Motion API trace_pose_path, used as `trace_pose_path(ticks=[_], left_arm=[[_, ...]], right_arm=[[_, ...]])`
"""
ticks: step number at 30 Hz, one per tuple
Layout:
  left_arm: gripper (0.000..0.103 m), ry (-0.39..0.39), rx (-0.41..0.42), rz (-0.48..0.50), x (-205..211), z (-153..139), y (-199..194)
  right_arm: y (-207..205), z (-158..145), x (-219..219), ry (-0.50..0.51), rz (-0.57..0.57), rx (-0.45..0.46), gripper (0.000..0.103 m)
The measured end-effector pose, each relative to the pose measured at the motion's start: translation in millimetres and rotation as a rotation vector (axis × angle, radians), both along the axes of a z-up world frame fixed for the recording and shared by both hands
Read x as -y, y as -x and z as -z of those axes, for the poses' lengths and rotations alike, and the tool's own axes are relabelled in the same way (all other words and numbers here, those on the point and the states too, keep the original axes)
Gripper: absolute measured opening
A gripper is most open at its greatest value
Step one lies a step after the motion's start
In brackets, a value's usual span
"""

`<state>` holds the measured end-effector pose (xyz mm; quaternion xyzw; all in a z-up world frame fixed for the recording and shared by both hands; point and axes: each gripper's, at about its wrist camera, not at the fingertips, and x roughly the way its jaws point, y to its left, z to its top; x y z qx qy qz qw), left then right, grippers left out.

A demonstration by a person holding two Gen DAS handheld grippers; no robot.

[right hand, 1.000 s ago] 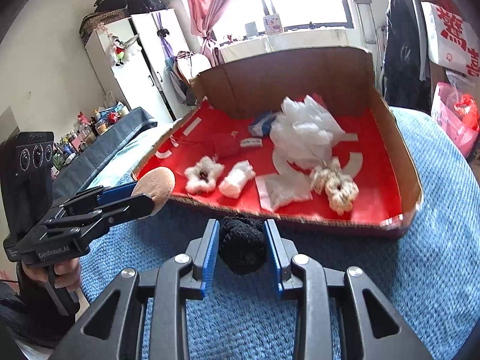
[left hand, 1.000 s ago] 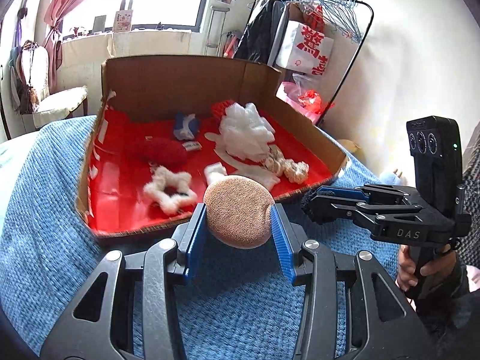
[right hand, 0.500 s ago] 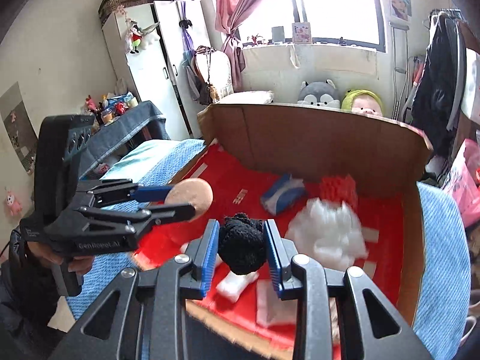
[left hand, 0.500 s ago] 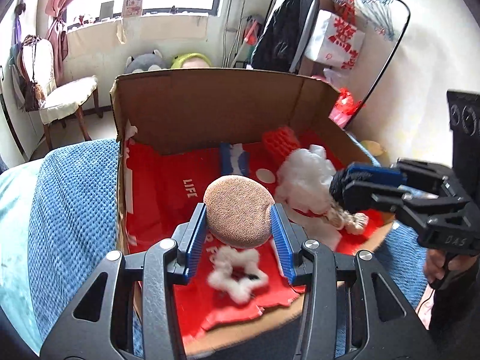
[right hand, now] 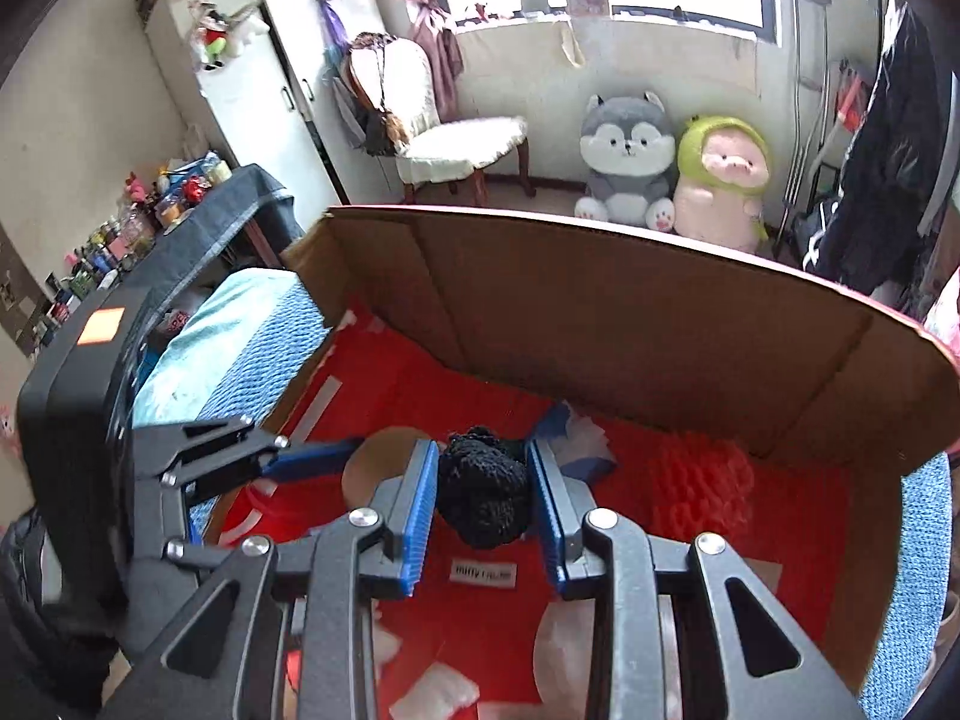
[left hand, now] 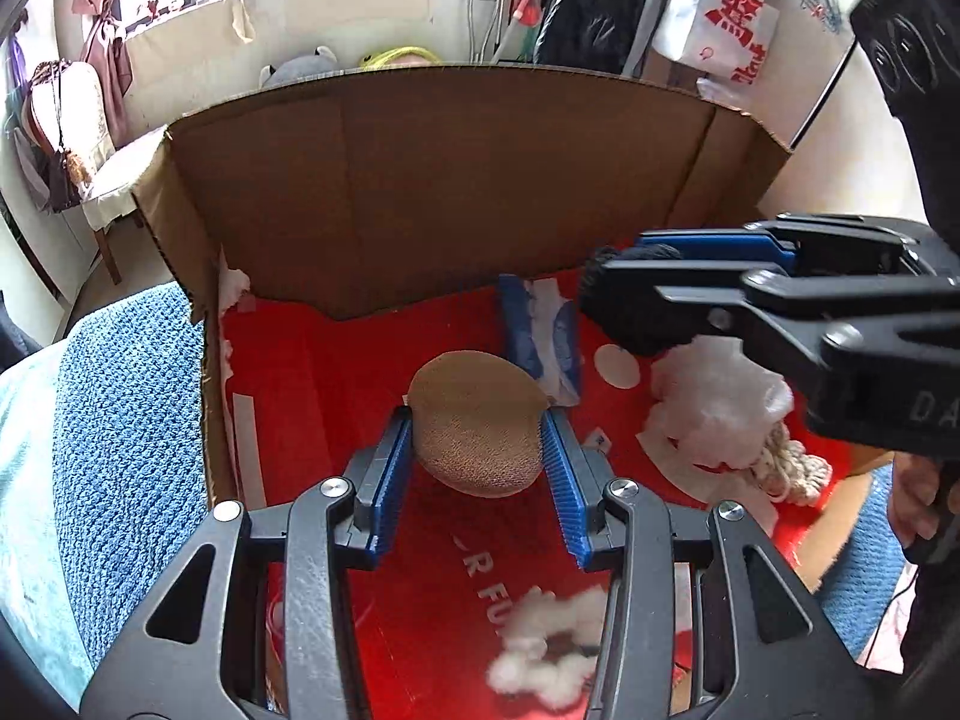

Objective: Organize soft objects
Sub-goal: 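Lift the sponge and black ball over the box wall and lower inside, then lower both held items onto the red floor and open both grippers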

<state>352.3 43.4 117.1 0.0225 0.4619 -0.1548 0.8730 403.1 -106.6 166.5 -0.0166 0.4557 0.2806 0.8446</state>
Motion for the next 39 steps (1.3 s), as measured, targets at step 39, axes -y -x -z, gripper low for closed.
trace_pose_path(ticks=[39], left_arm=[[0.043,-0.030,-0.132,-0.035,18.8,39.9,-65.8]], right_arm=[[-24.5,51.4,1.4,0.283,-0.024,-0.237,0.034]])
